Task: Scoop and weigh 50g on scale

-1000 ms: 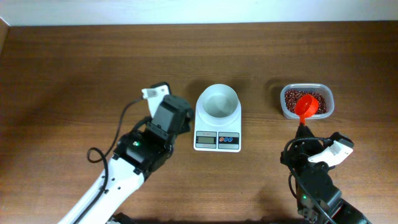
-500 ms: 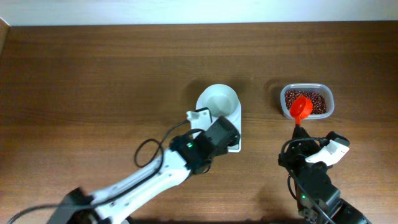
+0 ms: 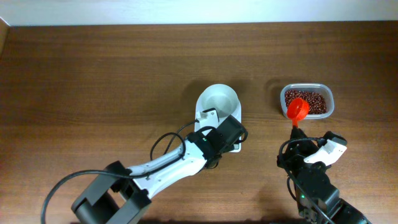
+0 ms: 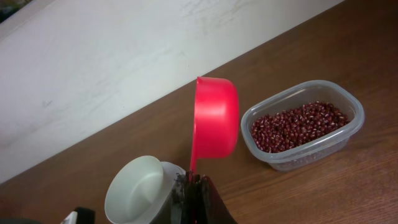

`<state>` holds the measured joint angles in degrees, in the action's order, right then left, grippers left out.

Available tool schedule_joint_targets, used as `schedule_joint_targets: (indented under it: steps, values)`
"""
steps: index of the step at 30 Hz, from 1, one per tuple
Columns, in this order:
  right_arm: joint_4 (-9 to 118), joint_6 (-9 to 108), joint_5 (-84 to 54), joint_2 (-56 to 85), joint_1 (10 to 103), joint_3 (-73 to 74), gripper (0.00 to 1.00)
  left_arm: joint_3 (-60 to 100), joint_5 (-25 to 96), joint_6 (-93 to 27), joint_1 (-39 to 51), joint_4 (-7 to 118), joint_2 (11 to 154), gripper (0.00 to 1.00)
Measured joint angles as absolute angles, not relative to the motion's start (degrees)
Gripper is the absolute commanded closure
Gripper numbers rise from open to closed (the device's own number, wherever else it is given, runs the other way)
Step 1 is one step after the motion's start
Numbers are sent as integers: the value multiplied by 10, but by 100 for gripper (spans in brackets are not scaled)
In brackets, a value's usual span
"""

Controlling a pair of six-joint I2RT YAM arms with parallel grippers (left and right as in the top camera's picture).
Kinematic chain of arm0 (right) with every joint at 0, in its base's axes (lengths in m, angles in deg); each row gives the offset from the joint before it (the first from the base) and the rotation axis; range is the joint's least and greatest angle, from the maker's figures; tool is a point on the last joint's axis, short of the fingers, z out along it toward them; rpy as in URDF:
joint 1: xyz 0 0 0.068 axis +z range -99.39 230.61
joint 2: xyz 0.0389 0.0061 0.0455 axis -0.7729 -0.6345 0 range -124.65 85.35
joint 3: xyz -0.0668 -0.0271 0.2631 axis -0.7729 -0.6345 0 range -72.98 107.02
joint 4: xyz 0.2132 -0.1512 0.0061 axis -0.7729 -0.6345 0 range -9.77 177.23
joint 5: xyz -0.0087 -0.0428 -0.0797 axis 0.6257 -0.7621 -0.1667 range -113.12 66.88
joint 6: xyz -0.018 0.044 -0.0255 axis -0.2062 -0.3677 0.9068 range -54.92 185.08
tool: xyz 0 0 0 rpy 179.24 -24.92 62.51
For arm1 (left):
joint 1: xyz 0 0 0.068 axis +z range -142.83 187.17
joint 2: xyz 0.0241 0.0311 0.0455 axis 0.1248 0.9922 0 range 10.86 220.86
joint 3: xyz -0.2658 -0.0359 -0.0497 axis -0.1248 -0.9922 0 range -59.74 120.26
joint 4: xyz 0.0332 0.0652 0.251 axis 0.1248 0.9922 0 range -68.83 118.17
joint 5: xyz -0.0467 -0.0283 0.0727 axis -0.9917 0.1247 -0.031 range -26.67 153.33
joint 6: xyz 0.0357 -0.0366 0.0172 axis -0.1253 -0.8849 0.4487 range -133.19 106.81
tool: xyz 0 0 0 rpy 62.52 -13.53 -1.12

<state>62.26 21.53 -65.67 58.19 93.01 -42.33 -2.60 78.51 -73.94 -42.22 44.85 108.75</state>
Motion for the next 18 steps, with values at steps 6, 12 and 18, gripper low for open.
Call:
schedule_joint_targets:
  steps: [6, 12, 18]
  values:
    - [623, 215, -657, 582, 930, -423, 96, -26, 785, -739, -422, 439, 1105, 100]
    - [623, 215, -656, 582, 930, -423, 96, -26, 785, -737, -431, 423, 1107, 100]
    - [623, 215, -653, 582, 930, -423, 96, -26, 794, -725, -449, 412, 1107, 100]
